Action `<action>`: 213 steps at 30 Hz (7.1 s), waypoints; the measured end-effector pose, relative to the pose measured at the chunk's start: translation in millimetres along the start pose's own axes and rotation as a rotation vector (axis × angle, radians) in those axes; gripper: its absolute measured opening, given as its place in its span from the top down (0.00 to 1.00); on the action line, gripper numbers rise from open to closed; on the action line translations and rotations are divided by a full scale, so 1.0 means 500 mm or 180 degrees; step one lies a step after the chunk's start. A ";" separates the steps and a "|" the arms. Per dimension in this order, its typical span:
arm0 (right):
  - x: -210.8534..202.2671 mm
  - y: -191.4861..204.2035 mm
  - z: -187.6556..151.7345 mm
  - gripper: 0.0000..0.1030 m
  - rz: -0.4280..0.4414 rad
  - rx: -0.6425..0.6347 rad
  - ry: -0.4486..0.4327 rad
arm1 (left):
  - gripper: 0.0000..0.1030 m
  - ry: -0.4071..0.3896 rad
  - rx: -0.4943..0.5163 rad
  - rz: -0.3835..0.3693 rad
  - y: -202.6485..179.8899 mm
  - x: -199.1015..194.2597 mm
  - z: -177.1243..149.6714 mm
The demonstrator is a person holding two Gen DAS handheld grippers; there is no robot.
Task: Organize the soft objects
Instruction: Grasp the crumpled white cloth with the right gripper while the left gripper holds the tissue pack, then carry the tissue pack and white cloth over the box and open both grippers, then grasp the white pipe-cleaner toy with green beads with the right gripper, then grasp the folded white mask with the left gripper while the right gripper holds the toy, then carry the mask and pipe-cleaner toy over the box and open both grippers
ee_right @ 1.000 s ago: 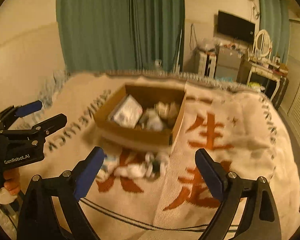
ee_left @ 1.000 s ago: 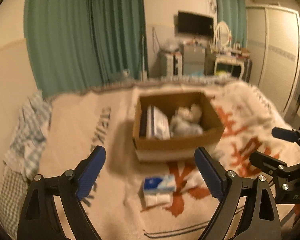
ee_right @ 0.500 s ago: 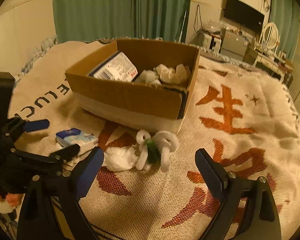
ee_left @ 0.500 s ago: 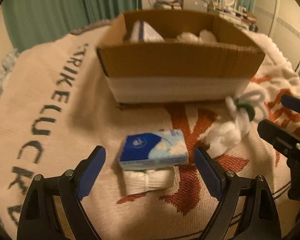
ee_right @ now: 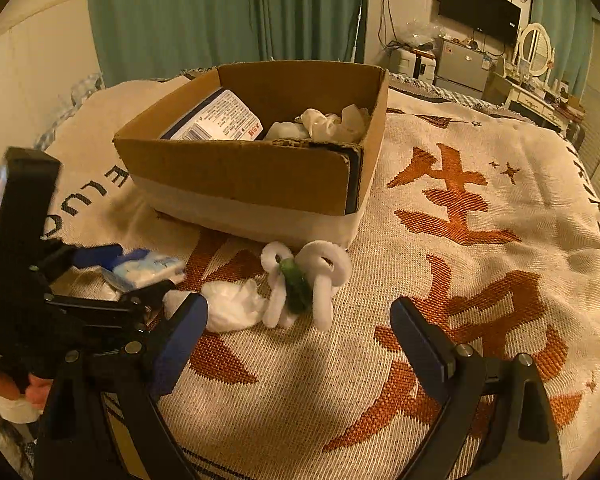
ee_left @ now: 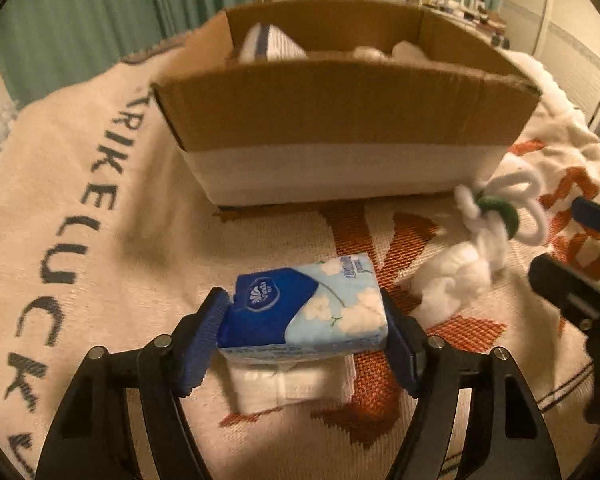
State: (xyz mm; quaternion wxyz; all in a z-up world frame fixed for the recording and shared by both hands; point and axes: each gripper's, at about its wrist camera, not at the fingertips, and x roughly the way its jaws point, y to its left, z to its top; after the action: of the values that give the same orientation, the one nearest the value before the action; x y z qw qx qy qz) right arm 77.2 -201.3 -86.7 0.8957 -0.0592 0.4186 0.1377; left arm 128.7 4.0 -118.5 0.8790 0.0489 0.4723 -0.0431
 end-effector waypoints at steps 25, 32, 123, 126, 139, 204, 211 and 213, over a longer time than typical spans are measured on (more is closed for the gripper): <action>0.122 0.121 0.001 0.64 -0.0064 -0.0230 0.0368 | 0.30 -0.0275 -0.0305 0.0002 0.091 -0.049 -0.020; 0.082 0.116 -0.008 0.70 0.0074 -0.0157 0.0251 | 0.30 -0.0274 -0.0243 0.0022 0.074 -0.058 -0.024; -0.354 -0.063 0.153 0.00 0.0105 0.0005 -0.0816 | 0.08 -0.1177 -0.0387 0.0515 0.000 -0.360 0.077; -0.281 -0.057 0.124 0.00 0.0109 -0.0038 -0.0669 | 0.08 -0.0980 -0.0394 0.0580 -0.002 -0.291 0.060; 0.039 -0.011 0.032 0.07 0.0078 -0.0364 0.0058 | 0.10 -0.0330 -0.0492 0.0353 -0.006 -0.071 -0.012; -0.310 -0.005 0.205 0.64 0.0126 -0.0076 -0.1064 | 0.46 -0.1314 0.0071 0.0182 -0.050 -0.334 0.162; -0.233 -0.042 0.325 0.64 0.0222 -0.0018 -0.1118 | 0.46 -0.1424 0.0050 0.0211 -0.026 -0.277 0.273; -0.198 -0.050 0.350 0.64 0.0235 -0.0017 -0.1085 | 0.46 -0.1418 0.0058 0.0259 -0.020 -0.240 0.300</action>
State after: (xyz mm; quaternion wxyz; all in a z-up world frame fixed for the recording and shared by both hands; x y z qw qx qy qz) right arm 152.4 -206.0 101.7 0.9479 -0.0219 0.2621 0.1796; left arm 185.3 -21.5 63.3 0.9622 0.0650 0.2637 -0.0217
